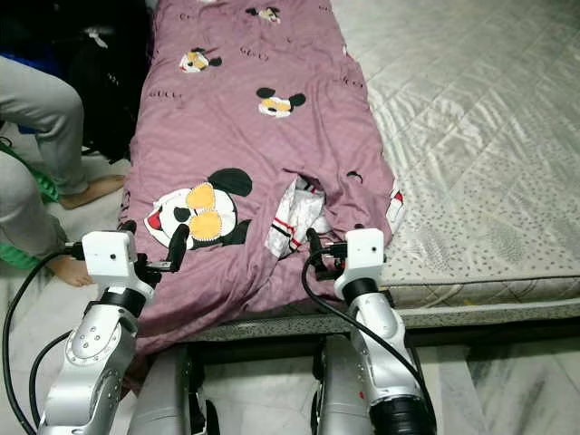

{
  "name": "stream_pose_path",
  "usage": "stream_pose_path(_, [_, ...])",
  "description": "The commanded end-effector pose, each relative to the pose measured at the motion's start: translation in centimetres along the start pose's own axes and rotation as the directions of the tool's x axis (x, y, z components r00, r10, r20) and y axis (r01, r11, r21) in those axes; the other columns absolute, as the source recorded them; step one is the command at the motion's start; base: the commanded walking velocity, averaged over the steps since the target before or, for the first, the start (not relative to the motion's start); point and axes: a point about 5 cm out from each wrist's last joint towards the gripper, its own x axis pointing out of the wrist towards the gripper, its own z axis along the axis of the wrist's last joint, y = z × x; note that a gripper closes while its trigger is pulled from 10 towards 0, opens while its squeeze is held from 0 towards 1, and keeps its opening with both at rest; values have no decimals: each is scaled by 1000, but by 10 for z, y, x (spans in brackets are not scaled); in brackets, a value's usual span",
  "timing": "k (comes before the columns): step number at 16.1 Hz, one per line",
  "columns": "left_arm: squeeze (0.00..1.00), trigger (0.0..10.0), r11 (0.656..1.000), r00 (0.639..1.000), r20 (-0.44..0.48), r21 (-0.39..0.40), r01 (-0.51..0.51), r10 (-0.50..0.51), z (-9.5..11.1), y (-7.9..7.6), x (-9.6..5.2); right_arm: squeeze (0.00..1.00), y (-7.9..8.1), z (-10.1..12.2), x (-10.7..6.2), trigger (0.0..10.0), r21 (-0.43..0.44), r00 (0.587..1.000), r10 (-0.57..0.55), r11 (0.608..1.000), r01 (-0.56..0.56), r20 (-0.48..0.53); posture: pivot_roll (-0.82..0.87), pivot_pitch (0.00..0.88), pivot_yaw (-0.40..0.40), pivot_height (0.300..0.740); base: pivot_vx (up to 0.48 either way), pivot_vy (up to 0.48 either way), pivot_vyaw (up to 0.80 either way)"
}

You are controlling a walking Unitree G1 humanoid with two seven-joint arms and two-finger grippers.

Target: Clean up the room

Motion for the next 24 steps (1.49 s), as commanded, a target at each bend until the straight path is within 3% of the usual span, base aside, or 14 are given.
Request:
stream_pose_path(1, [0, 10000, 1000, 1000, -16, 6, -11, 11, -2, 4, -2, 0, 2, -6, -1, 10000, 14, 1000, 13, 1000, -13, -28, -26, 208, 32, 557, 0, 0, 0])
stream_pose_path(6, [0, 10000, 1000, 1000, -9, 16, -9, 9, 1, 4, -2, 0, 9, -5, 14, 10000, -15, 999, 22, 1000, -23, -48, 0, 209, 38, 557, 0, 0, 0])
stream_pose_path(10, [0, 10000, 999, 1000, 12, 40, -18, 18, 10, 7, -5, 0, 28, 10, 49, 10000, -53, 999, 26, 998, -28, -40, 49, 217, 30, 557, 0, 0, 0])
stream_pose_path(13, [0, 10000, 999, 999, 2, 37, -32, 32, 12, 9, -10, 0, 36, 17, 65, 10000, -112, 997, 1, 994, -9, -72, 77, 230, 17, 557, 0, 0, 0])
stream_pose_path(16, [0, 10000, 998, 999, 11, 60, -30, 30, 17, 9, -16, 0, 42, 12, 71, 10000, -106, 990, 16, 994, -31, -143, 106, 239, 0, 557, 0, 0, 0])
stream_pose_path(17, [0, 10000, 997, 999, 13, 67, -41, 40, 19, 11, -18, 0, 38, 1, 68, 10000, -141, 974, -8, 990, -24, -225, 122, 245, -11, 557, 0, 0, 0])
stream_pose_path(20, [0, 10000, 995, 998, 15, 78, -61, 60, 21, 15, -23, 0, 25, -23, 58, 10000, -84, 922, -66, 996, 37, -381, 143, 246, -19, 557, 0, 0, 0])
stream_pose_path(21, [0, 10000, 995, 998, 15, 80, -63, 62, 22, 16, -23, 0, 16, -30, 53, 10000, -105, 901, -111, 992, 74, -420, 143, 246, -19, 557, 0, 0, 0])
stream_pose_path(22, [0, 10000, 995, 998, 13, 83, -63, 62, 22, 16, -24, 0, 5, -36, 48, 10000, -114, 872, -176, 984, 139, -456, 147, 241, -14, 557, 0, 0, 0])
stream_pose_path(24, [0, 10000, 995, 998, 16, 86, -56, 55, 24, 14, -22, 0, -11, -32, 47, 10000, -69, 861, -263, 963, 259, -436, 149, 237, -8, 557, 0, 0, 0])
